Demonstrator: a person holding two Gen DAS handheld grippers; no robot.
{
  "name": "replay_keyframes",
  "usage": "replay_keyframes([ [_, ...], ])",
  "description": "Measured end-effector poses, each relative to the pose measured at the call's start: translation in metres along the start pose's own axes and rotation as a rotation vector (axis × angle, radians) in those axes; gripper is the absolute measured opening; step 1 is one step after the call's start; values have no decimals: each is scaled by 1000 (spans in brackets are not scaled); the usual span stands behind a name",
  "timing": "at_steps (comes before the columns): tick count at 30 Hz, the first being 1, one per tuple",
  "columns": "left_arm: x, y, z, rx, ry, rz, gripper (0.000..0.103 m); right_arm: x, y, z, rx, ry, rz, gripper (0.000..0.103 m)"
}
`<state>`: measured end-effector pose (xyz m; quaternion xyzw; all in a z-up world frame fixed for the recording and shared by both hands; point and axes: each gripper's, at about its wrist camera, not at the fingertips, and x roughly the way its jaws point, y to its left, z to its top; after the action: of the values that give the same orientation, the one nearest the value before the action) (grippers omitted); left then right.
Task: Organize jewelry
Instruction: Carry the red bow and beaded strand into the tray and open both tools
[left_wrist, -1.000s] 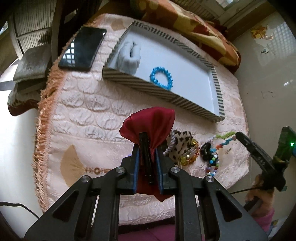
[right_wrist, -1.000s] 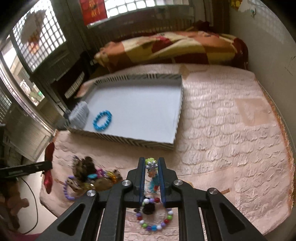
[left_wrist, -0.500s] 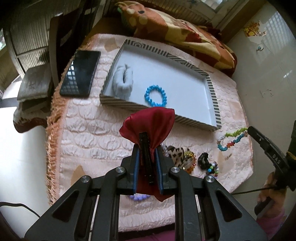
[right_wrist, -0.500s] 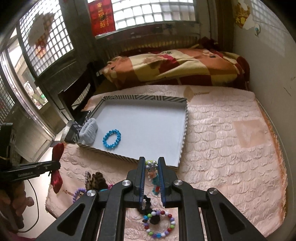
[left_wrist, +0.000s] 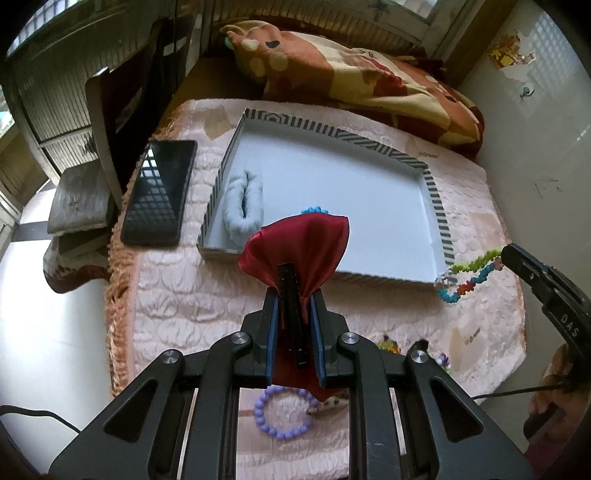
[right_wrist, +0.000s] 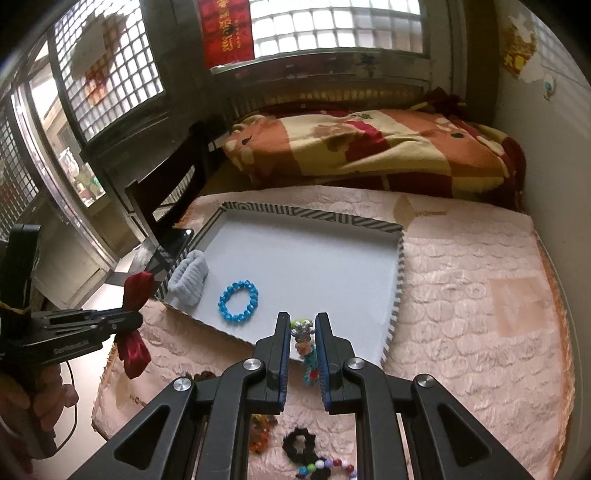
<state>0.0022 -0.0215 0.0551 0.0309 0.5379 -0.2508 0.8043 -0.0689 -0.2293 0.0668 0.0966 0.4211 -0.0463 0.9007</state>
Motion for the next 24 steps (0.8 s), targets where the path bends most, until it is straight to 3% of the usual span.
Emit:
replay_keyframes([
  [19, 37, -19, 66, -25, -21, 53, 15, 75, 38, 28, -107, 114, 144, 13],
  [24, 53, -20, 79, -42, -11, 77, 15, 109, 20, 26, -84, 168, 131, 13],
])
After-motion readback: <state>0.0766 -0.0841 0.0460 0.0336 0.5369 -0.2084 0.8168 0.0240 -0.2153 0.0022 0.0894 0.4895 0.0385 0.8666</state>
